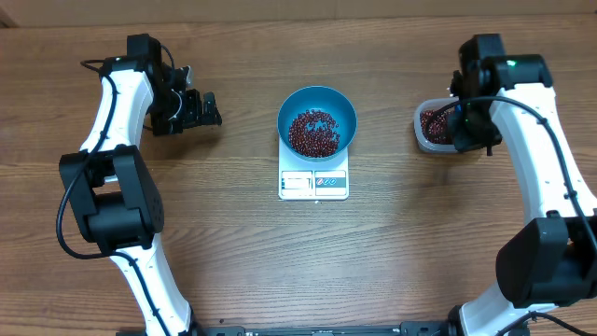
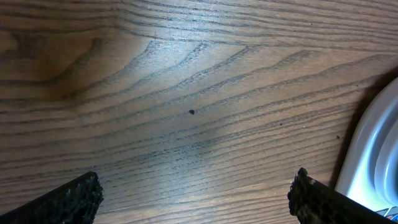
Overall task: Scoop item into bowl and weigh 150g on scale
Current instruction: 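Push the blue scoop through the beans to fill it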
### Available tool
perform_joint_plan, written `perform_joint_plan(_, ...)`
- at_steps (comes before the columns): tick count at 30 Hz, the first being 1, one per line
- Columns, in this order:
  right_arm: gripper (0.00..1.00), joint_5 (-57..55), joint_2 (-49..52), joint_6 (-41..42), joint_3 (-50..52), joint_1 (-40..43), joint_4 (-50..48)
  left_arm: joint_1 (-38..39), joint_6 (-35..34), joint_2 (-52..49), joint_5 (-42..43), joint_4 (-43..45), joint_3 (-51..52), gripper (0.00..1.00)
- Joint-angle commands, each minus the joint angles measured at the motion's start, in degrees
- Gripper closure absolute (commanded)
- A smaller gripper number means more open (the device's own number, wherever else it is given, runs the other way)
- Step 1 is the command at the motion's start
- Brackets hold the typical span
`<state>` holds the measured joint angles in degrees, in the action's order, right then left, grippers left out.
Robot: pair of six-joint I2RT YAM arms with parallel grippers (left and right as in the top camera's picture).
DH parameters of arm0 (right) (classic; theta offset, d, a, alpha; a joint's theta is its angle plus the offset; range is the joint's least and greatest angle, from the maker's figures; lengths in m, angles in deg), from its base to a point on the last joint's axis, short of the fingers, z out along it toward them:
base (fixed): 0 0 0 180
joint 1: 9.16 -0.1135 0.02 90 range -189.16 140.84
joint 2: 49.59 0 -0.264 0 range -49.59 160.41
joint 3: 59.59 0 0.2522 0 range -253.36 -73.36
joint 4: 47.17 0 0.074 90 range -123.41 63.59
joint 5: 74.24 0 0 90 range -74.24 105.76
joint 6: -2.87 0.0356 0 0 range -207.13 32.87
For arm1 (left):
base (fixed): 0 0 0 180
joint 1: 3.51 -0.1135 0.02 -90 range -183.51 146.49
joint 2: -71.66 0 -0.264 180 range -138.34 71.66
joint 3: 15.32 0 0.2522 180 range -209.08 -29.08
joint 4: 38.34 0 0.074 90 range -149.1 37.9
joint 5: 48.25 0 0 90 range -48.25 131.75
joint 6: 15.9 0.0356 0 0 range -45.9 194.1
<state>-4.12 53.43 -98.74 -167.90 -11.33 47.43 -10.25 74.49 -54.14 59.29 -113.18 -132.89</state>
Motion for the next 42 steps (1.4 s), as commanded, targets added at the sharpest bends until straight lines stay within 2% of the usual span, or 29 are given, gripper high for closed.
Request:
perform_joint_plan(1,0.97,-10.36,-0.39,0.94,-0.94,-3.43,-0.59,0.39,0.90,-0.48,-0.15,0.04,-0.44,0.01)
perform_joint_plan(6,0.97,-13.60,-0.33,0.68,-0.20,-6.51,-0.33,0.39,0.87,-0.48,-0.13,0.04,-0.44,0.00)
perform_joint_plan(27,0.96,-15.39,6.62,0.92,0.57,-6.45,-0.59,0.39,0.90,-0.48,-0.13,0.04,-0.44,0.00)
perform_joint_plan(33,0.96,-11.67,10.08,0.83,0.57,-6.45,-0.55,0.39,0.87,-0.48,-0.13,0.04,-0.44,0.00)
perform_joint_plan(42,0.96,2.73,10.51,-0.83,0.57,-6.43,-1.25,0.39,0.90,-0.48,-0.13,0.04,-0.44,0.00)
